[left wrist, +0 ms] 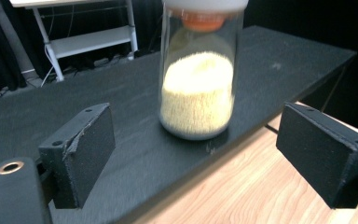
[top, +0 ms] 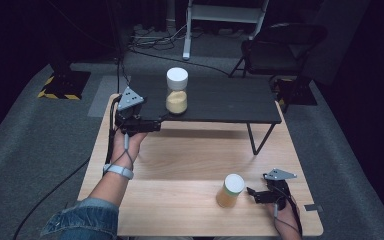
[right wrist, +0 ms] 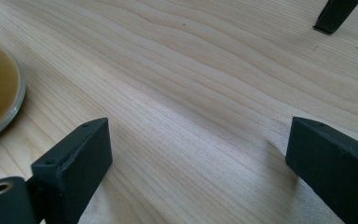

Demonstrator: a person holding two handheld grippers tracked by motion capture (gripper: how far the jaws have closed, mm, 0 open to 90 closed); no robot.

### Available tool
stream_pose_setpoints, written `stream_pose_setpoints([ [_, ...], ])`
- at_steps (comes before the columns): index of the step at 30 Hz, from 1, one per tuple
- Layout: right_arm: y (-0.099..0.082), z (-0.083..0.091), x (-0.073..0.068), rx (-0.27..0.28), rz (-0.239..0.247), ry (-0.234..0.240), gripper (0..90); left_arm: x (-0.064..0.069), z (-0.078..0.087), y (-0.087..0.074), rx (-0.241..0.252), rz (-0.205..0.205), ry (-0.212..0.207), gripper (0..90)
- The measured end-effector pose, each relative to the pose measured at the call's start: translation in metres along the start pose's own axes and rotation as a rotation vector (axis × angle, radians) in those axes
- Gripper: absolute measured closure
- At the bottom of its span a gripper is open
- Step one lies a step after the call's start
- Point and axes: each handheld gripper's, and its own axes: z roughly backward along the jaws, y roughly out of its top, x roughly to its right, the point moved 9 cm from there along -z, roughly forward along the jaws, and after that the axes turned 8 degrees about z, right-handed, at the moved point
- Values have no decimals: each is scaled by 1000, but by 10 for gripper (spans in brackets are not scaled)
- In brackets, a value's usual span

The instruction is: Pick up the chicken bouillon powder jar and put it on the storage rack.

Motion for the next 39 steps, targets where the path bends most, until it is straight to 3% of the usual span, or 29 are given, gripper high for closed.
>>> stream_pose_setpoints([
  [7, 0, 0, 0, 0, 0, 0, 69, -7, 6, -22, -16, 12, 6, 114],
  [16, 0, 0, 0, 0, 0, 0, 70, -6, 10, -54, -29, 11, 7, 114],
  [24, 0, 0, 0, 0, 0, 0, 70, -4, 9, -81, -66, 12, 0, 114],
  [27, 0, 0, 0, 0, 0, 0, 70, -5, 7, -93, -75, 29, 0, 114],
  [39, 0, 0, 0, 0, 0, 0, 70, -9, 6, -133, -138, 48, 28, 114],
])
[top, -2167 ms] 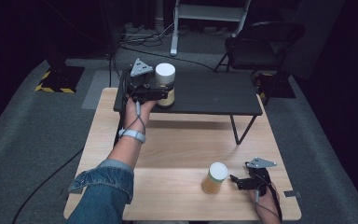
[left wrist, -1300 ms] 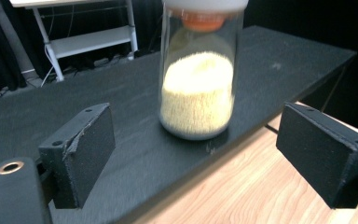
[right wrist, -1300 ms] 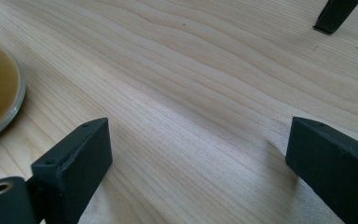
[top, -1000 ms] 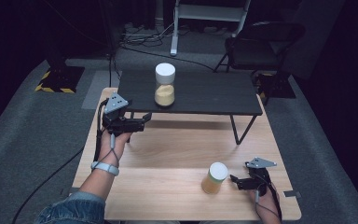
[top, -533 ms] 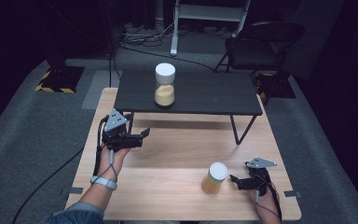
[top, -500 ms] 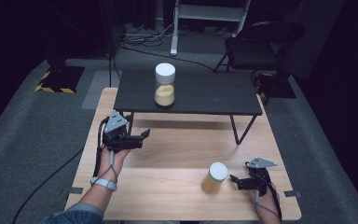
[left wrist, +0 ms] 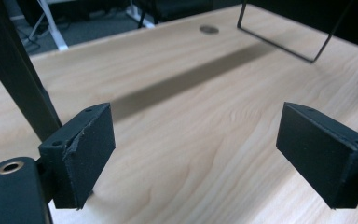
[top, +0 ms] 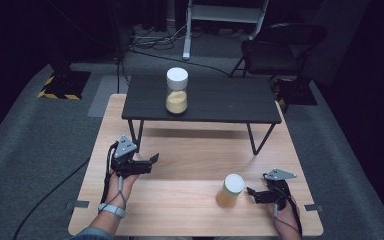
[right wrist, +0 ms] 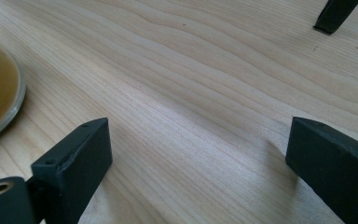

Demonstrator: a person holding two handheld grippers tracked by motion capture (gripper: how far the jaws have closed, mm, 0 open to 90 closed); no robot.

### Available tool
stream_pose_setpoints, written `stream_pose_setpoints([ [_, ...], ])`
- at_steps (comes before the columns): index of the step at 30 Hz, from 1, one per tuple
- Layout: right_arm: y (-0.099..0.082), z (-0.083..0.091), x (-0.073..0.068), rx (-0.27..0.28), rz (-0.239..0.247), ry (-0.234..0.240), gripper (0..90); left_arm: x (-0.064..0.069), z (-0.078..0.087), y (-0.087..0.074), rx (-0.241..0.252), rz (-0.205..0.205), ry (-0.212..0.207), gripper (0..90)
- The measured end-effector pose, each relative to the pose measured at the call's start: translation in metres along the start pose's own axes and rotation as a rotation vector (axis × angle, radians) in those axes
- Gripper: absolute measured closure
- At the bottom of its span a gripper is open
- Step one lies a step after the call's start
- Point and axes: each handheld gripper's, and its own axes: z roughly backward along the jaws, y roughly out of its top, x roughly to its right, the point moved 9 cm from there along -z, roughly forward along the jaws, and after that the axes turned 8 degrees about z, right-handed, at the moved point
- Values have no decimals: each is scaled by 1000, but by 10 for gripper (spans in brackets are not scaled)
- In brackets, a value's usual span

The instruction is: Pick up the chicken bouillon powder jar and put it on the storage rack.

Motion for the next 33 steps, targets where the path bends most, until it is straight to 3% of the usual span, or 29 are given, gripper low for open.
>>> stream_pose_setpoints([
  [20, 0, 0, 0, 0, 0, 0, 70, -4, -11, -53, -95, 31, 34, 115],
  [23, 0, 0, 0, 0, 0, 0, 70, -4, -15, -56, -127, 18, 53, 105],
  [33, 0, 0, 0, 0, 0, 0, 70, -4, -23, -68, -204, 37, 120, 96],
])
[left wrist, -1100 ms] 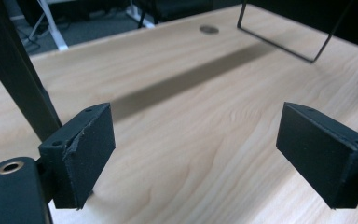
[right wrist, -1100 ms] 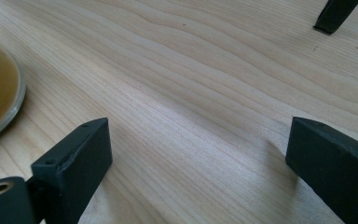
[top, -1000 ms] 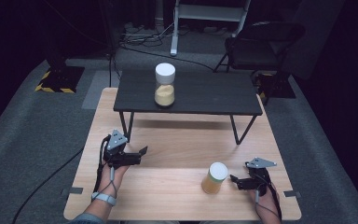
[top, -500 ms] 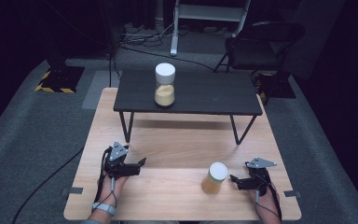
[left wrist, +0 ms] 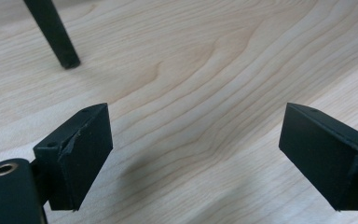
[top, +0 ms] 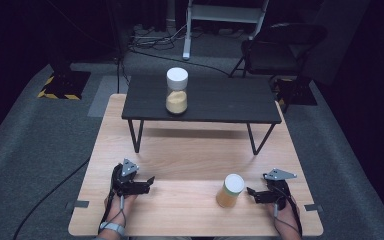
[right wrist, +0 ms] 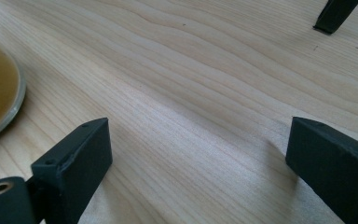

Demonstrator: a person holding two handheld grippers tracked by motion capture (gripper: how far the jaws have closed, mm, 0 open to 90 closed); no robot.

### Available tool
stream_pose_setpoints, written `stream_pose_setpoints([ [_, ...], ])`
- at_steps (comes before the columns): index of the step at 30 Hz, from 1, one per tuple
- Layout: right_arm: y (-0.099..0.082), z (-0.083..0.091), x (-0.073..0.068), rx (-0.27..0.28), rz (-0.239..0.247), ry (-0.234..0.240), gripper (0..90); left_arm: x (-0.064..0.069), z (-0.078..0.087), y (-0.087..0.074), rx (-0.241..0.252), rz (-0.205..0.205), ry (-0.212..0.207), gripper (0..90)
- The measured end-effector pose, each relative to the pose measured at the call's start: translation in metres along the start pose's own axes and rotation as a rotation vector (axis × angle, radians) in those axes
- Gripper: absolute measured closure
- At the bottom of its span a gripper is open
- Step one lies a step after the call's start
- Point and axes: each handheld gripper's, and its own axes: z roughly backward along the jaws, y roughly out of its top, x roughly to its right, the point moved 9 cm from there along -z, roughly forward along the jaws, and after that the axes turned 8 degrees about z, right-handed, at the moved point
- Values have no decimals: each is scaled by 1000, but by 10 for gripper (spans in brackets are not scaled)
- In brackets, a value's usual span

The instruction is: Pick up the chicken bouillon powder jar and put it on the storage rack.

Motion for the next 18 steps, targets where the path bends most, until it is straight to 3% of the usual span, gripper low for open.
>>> stream_pose_setpoints([
  [9, 0, 0, 0, 0, 0, 0, 70, 5, -7, 1, -83, -10, 52, 95],
  [18, 0, 0, 0, 0, 0, 0, 70, 5, -8, 2, -91, -13, 54, 65],
])
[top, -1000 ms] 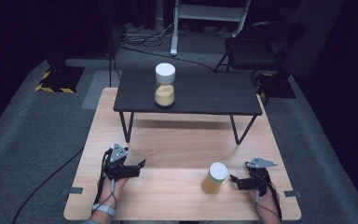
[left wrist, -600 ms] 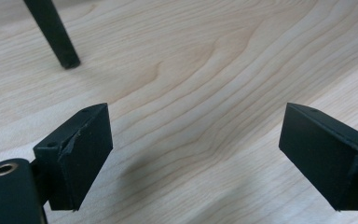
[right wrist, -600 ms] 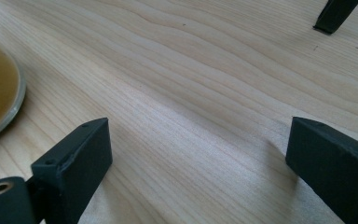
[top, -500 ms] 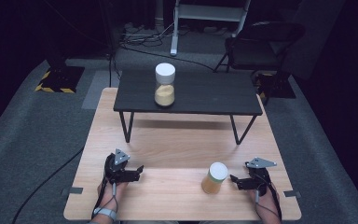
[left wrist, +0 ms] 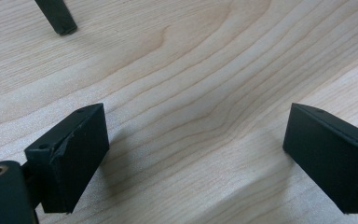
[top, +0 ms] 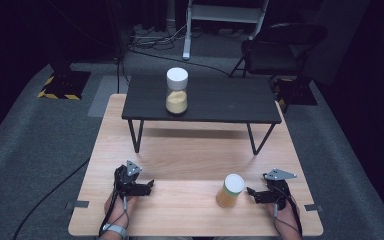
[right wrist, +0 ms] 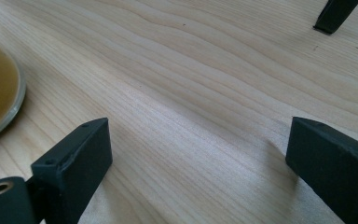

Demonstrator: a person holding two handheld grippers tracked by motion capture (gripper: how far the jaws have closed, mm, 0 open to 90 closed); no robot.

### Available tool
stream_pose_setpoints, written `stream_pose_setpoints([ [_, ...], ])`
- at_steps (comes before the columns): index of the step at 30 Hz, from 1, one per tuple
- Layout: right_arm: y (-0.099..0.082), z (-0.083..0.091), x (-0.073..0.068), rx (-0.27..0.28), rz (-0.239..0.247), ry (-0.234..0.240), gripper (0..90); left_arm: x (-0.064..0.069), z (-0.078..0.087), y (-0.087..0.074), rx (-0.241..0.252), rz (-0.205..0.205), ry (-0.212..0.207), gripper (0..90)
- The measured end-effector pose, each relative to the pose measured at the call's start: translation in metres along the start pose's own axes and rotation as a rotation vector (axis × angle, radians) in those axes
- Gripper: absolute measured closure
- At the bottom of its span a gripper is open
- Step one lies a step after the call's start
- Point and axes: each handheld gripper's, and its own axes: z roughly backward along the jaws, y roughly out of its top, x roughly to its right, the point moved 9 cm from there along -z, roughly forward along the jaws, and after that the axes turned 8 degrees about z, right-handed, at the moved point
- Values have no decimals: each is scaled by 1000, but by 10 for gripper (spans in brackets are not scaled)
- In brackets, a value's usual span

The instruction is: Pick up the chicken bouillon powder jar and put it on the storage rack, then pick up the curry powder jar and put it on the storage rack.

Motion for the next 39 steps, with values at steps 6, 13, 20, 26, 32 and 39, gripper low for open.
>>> stream_pose_setpoints([
  [6, 0, 0, 0, 0, 0, 0, 70, 0, 0, 0, -2, 3, 2, 57],
  [13, 0, 0, 0, 0, 0, 0, 70, 0, 0, 0, -3, 4, 2, 55],
  [20, 0, 0, 0, 0, 0, 0, 70, 0, 0, 0, -2, 4, 2, 53],
  [26, 0, 0, 1, 0, 4, 1, 69, 0, 0, 0, -3, 4, 3, 53],
  [32, 0, 0, 1, 0, 3, 1, 69, 0, 0, 0, -3, 4, 3, 53],
  [39, -3, 4, -2, 41, -21, -27, 74, 0, 0, 0, -2, 5, 2, 53],
])
